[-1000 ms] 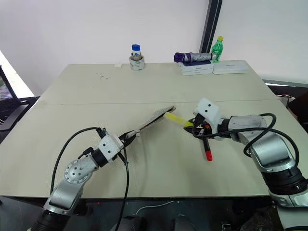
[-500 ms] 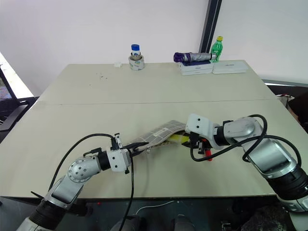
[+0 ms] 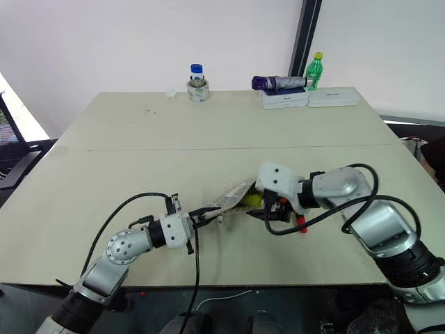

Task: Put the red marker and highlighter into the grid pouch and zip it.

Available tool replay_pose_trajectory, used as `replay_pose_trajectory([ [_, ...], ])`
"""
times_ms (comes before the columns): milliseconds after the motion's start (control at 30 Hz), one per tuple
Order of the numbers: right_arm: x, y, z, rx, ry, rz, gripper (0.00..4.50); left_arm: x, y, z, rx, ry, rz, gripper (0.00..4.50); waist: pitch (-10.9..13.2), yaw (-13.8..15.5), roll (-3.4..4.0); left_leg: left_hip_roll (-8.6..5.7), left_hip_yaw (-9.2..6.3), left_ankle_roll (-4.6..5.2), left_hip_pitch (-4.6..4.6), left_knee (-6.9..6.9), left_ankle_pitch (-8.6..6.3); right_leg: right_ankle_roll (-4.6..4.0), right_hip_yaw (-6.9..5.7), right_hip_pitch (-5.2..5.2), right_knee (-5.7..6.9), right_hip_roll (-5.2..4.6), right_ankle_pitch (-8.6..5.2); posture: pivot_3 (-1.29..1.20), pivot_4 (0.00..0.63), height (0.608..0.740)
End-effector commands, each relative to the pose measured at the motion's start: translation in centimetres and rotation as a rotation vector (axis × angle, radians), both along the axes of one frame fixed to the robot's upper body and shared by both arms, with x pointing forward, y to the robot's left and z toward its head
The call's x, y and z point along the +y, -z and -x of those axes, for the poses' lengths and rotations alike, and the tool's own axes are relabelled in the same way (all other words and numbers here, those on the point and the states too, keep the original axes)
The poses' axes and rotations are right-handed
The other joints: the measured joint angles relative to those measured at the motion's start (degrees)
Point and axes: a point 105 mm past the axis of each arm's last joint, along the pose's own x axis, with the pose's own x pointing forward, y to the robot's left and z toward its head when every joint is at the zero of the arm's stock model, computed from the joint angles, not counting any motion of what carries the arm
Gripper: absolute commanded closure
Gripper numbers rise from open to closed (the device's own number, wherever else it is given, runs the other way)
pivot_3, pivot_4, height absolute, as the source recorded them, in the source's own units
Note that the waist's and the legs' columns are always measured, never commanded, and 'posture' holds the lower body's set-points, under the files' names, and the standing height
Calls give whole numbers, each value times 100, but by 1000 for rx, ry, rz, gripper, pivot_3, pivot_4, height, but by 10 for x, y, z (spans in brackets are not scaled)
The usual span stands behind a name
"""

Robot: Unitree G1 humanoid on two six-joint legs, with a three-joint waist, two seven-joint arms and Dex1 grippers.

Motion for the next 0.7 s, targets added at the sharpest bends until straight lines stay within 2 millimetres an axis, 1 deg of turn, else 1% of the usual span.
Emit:
replay_pose_trajectory([
  [33,-22,-26,-2,-25,94,-83,1165,11,-13,-10,-42,-104,48,4500,0,0,0,0,0,0,1,0,0,0,0,1,0,0,0,0,150,740],
  [100,-44,-17,-6,13,208,-59,1165,16,-15,-18,-47,-164,69,4500,-1,19,-1,0,0,1,1,1,-1,0,0,2,0,0,0,0,150,740],
  [167,-61,-2,-8,73,313,-48,1165,20,-16,-24,-53,-211,81,4500,-1,16,-2,0,0,3,1,2,-2,0,-1,3,-1,0,0,0,150,740],
  [267,-79,26,-6,175,442,-54,1165,23,-20,-31,-66,-252,104,4500,-1,6,-3,0,1,7,1,2,-4,0,-1,4,-1,-1,0,0,150,740],
  [333,-90,44,-8,226,550,-65,1165,22,-23,-32,-80,-251,110,4500,-1,-13,-2,0,2,7,2,2,-4,0,-1,3,-1,0,0,0,150,740],
  [400,-94,55,-10,269,633,-111,1165,20,-23,-32,-85,-237,104,4500,-1,-12,-1,1,2,6,2,1,-3,0,0,3,1,1,0,0,150,740],
  [467,-94,61,-11,298,675,-141,1165,19,-23,-32,-82,-230,101,4500,-1,-6,-1,1,3,5,3,3,-3,0,0,3,3,1,0,0,150,740],
  [567,-94,79,-11,330,735,-107,1165,16,-22,-31,-83,-210,90,4500,-1,0,-1,1,3,-19,2,3,11,0,0,3,3,0,0,0,150,740],
  [600,-95,86,-9,336,745,-71,1165,15,-23,-31,-83,-207,93,4500,-1,0,-1,1,3,-18,2,3,10,0,0,3,3,0,0,0,150,740],
  [633,-94,89,-8,346,747,-62,1165,15,-23,-31,-83,-205,95,4500,-1,1,-1,0,4,-17,2,3,10,0,0,3,3,0,0,0,150,740],
  [700,-93,90,-8,351,754,-66,1681,15,-24,-31,-83,-204,98,4500,-2,2,-2,0,4,-15,2,4,9,0,0,3,3,0,0,0,150,740],
])
